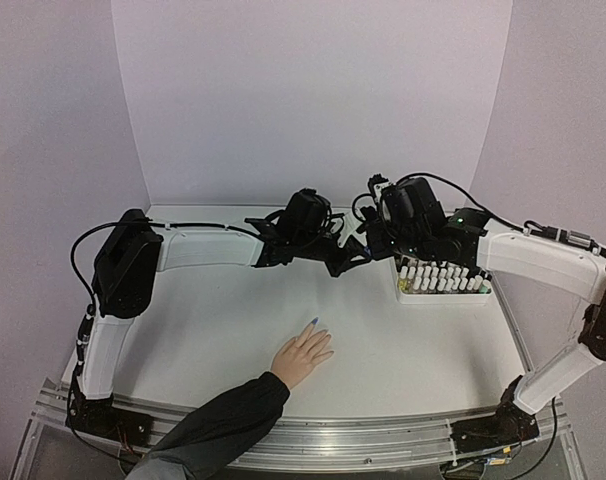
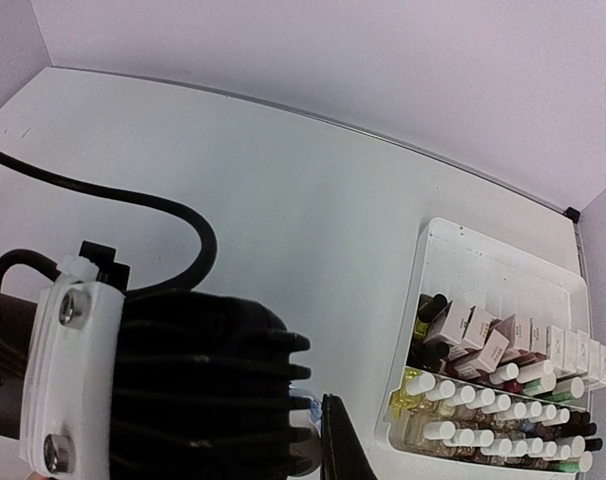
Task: Paint the nails
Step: Pass from the left arm to the right, then dispose of the nail polish bottle in the bin.
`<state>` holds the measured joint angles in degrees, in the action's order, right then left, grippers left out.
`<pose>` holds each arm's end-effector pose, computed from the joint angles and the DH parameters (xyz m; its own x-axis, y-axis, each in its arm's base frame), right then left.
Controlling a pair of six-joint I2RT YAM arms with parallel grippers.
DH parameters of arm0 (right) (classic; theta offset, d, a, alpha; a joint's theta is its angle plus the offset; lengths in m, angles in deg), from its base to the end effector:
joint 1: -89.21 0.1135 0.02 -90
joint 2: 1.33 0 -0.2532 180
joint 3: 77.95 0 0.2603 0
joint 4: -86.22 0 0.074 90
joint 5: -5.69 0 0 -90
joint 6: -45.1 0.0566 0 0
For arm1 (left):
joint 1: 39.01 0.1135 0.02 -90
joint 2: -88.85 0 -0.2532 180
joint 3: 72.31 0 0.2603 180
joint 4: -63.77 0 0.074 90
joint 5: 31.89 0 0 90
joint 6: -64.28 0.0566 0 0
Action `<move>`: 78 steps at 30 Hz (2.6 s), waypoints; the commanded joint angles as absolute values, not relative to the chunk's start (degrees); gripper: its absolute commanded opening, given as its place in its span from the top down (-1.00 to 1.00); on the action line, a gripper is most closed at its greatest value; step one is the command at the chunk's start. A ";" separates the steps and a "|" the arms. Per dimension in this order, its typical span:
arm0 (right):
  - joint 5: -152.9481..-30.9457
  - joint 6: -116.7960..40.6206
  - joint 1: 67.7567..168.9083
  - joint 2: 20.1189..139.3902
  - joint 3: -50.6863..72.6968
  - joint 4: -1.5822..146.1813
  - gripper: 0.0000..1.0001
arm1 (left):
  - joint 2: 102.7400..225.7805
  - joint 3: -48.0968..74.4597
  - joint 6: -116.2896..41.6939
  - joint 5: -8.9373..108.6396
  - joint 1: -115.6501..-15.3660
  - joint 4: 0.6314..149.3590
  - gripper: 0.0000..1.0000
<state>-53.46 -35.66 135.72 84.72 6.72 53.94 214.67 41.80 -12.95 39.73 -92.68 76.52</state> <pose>0.2721 0.2447 0.2919 -0.4294 -0.2523 -0.8672 -0.2636 0.9534 -0.1469 0.3051 -0.4451 0.2131 -0.0327 0.3985 -0.9166 0.9657 0.2491 0.0739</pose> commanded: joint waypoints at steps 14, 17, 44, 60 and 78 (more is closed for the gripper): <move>-54.67 -37.08 134.73 82.73 6.42 52.87 1.00 | 210.66 38.70 -6.76 35.45 -94.81 71.12 0.14; -54.09 -36.55 133.15 81.79 5.59 52.87 1.00 | 210.06 37.81 -6.00 34.49 -94.72 71.82 -0.18; -129.60 -103.08 100.53 90.99 13.00 31.34 1.00 | 201.15 25.31 -1.88 31.58 -92.77 73.91 -0.63; -117.03 -124.84 98.96 100.87 22.99 17.07 1.00 | 202.04 25.08 -2.87 30.37 -87.61 76.66 -0.64; -116.72 -128.22 97.70 108.91 27.57 17.25 1.00 | 204.68 25.22 -3.81 29.76 -86.12 76.66 -0.63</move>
